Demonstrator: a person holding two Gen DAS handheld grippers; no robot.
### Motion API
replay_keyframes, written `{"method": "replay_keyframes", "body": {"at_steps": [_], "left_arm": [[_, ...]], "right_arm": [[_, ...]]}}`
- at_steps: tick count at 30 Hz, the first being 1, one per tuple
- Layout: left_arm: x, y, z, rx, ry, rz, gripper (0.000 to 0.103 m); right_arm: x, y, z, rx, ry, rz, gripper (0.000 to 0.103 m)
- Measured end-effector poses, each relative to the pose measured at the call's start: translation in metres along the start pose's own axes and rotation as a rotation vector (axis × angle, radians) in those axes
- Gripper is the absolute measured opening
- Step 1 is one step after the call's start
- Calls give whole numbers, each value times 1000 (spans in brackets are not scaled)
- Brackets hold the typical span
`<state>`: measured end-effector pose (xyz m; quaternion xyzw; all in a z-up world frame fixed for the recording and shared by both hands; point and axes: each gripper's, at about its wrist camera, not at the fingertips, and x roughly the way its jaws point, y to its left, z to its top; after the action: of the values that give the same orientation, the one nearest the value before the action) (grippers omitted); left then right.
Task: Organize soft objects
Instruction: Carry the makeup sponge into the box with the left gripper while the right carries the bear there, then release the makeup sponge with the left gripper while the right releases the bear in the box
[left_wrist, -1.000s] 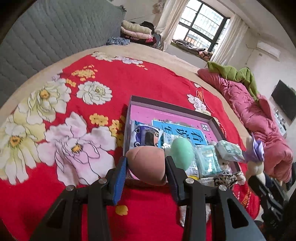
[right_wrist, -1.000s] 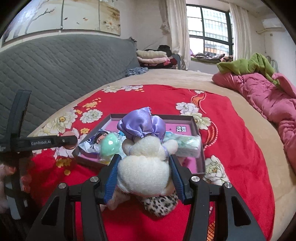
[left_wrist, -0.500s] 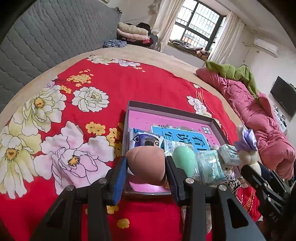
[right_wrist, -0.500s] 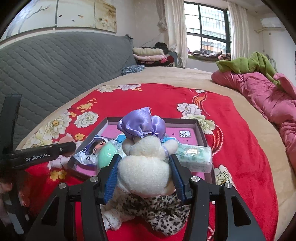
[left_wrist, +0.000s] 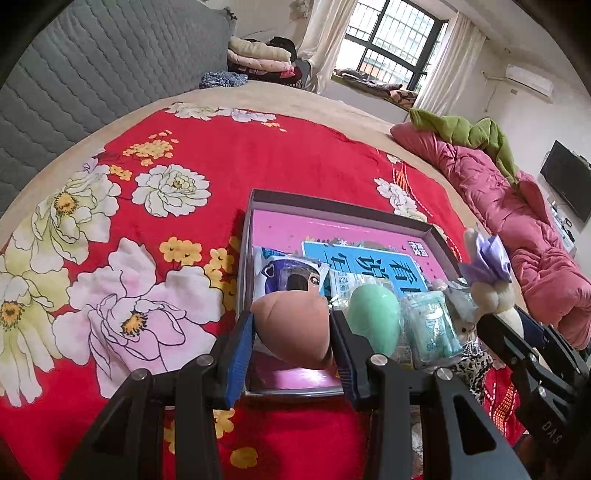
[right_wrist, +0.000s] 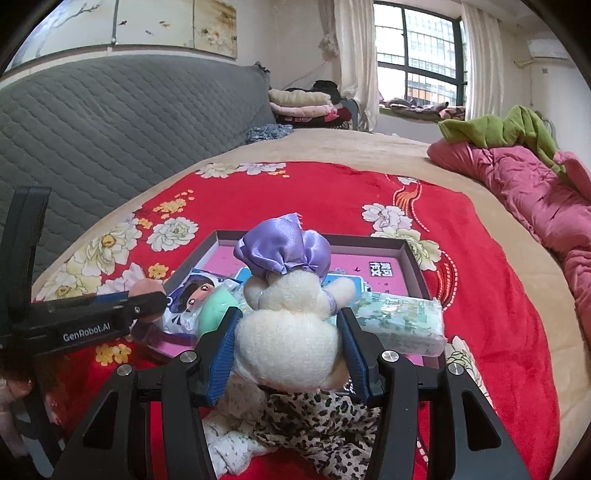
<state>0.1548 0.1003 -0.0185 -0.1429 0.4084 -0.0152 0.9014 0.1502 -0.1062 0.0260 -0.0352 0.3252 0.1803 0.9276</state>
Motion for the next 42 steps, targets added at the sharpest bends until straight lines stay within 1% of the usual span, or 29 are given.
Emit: {"method": "replay_keyframes", "body": {"at_steps": [4, 12, 19, 24, 36, 42], "left_arm": [[6, -1, -1, 11, 9, -13, 42], [18, 2, -3, 2, 40, -6, 42], [20, 3, -5, 5, 48, -6, 42], [20, 4, -5, 3, 48, -7, 42], [21, 5, -5, 3, 49, -6, 42], [21, 6, -5, 6, 50, -6, 42]], "right_arm": [[7, 2, 2, -4, 9, 2, 54], [25, 9, 0, -24, 53, -1, 54], [39, 14, -4, -39, 93, -25, 55], [48, 16, -9, -47, 121, -23, 55], [54, 16, -14, -40, 127, -28, 58], [51, 19, -14, -54, 127, -24, 63]]}}
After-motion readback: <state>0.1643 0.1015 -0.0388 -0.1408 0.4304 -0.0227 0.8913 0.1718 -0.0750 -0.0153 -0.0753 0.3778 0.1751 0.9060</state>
